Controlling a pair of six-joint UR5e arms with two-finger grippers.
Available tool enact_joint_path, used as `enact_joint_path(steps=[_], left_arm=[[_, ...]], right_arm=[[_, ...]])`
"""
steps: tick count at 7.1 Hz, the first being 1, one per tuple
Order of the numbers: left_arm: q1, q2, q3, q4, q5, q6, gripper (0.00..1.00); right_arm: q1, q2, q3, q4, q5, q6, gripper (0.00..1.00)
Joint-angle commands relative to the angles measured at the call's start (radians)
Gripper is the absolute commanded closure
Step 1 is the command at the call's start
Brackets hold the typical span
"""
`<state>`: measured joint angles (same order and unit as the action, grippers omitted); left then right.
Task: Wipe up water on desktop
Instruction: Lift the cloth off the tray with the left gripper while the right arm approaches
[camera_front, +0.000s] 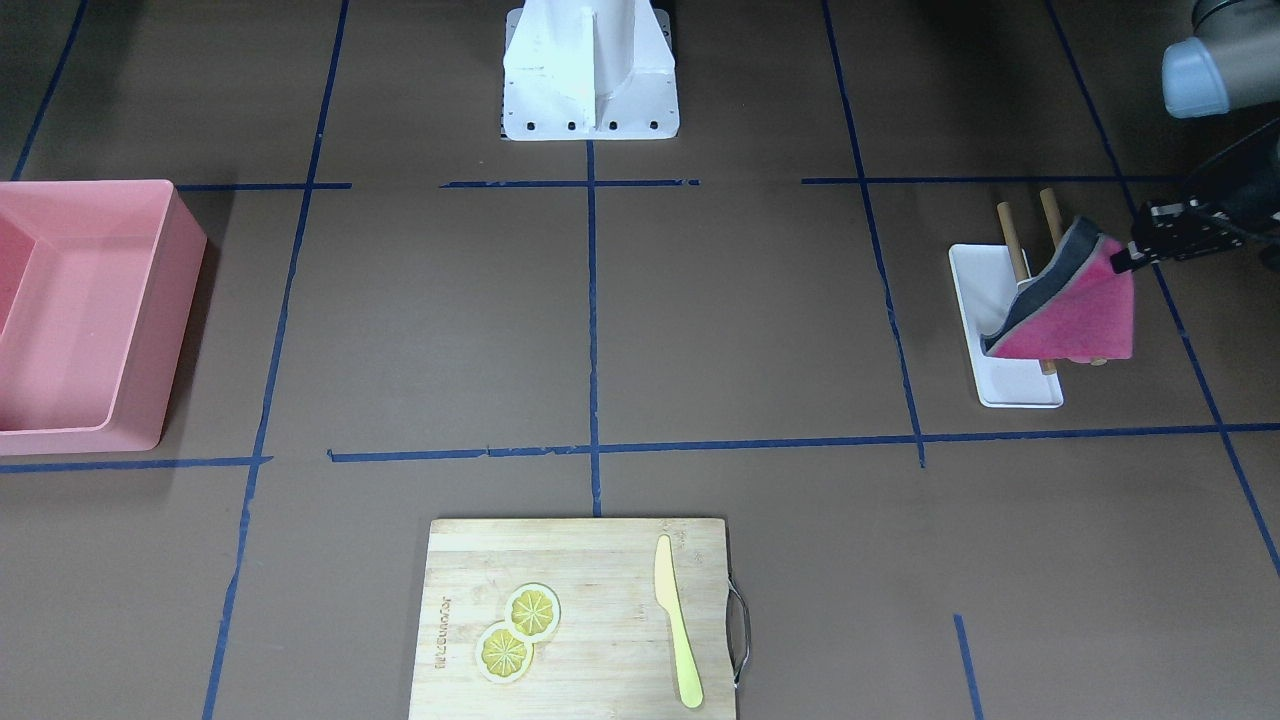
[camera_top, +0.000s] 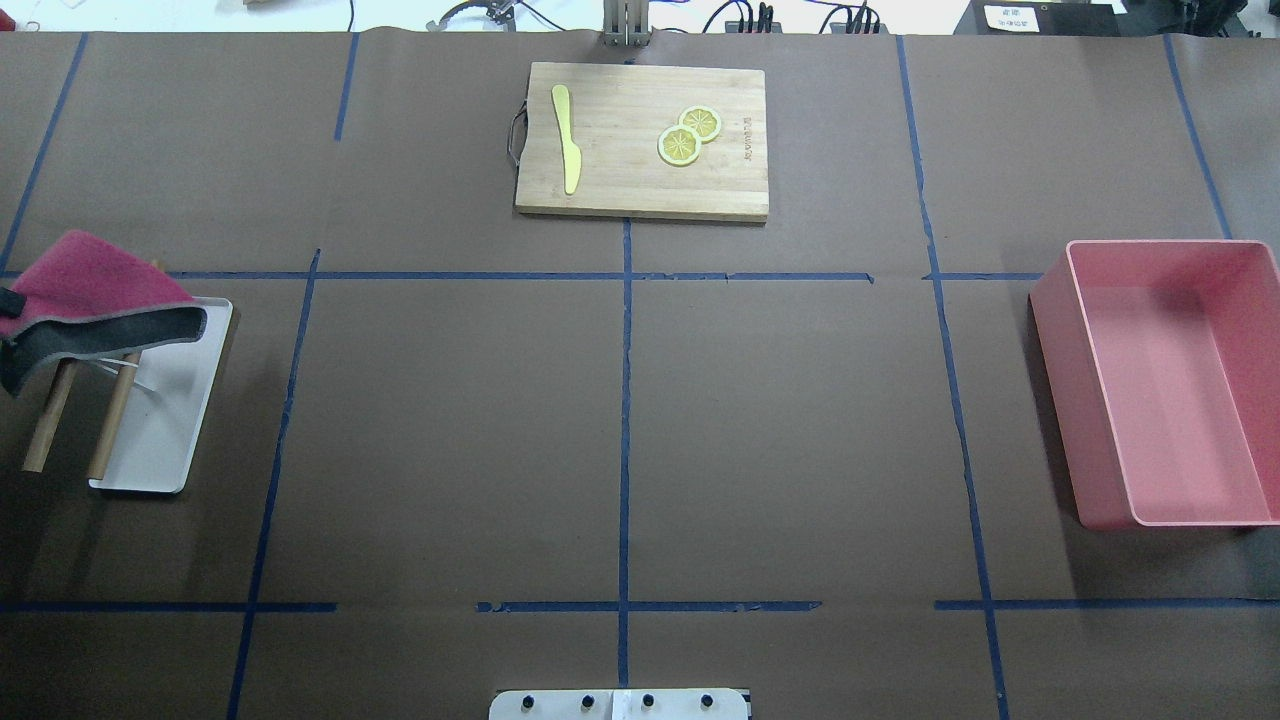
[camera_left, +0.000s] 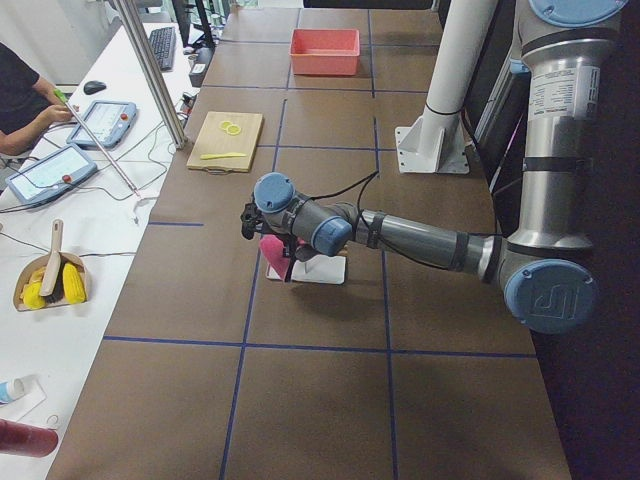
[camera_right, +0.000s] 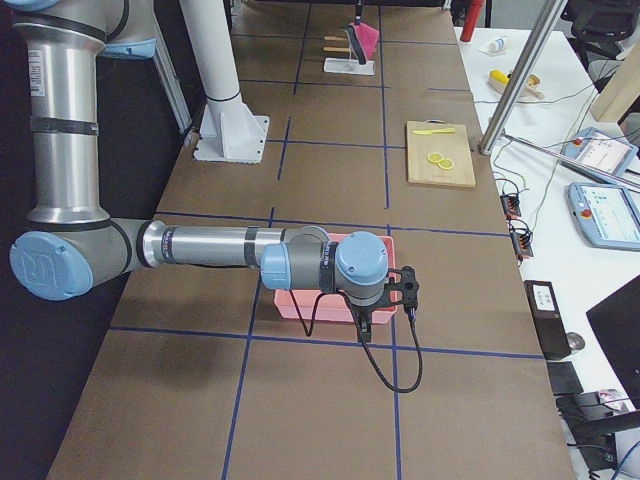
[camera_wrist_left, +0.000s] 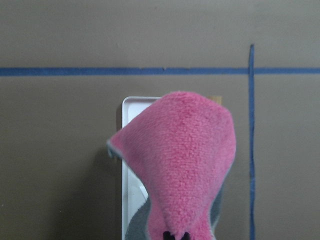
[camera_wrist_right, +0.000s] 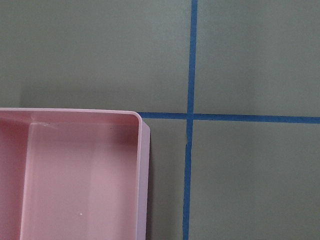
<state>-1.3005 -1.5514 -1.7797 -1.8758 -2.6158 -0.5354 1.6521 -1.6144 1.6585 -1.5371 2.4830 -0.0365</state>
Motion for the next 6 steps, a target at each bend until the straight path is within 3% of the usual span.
enact_joint_path(steps=[1, 2, 4, 5, 6], left_arm=[[-0.092, -0.010, -0.030, 0.042, -0.108, -0.002, 1.00], [-0.118, -0.028, -0.100, 0.160, -0.119, -0.009, 1.00], [-0.137, -0.221, -0.187, 0.481, -0.112, -0.012, 1.00], [-0.137, -0.289, -0.181, 0.562, -0.110, -0.014, 1.00], [-0.131, -0.321, -0.170, 0.554, -0.119, -0.099, 1.00]], right_arm=[[-0.002, 0.004, 0.035, -0.001, 0.026, 0.001, 0.00], [-0.002, 0.017, 0.046, -0.005, 0.037, 0.001, 0.00], [-0.067, 0.080, 0.067, -0.008, 0.037, 0.001, 0.00], [-0.104, 0.103, 0.089, 0.000, 0.039, 0.003, 0.00], [-0.135, 0.123, 0.108, -0.003, 0.069, 0.016, 0.00]])
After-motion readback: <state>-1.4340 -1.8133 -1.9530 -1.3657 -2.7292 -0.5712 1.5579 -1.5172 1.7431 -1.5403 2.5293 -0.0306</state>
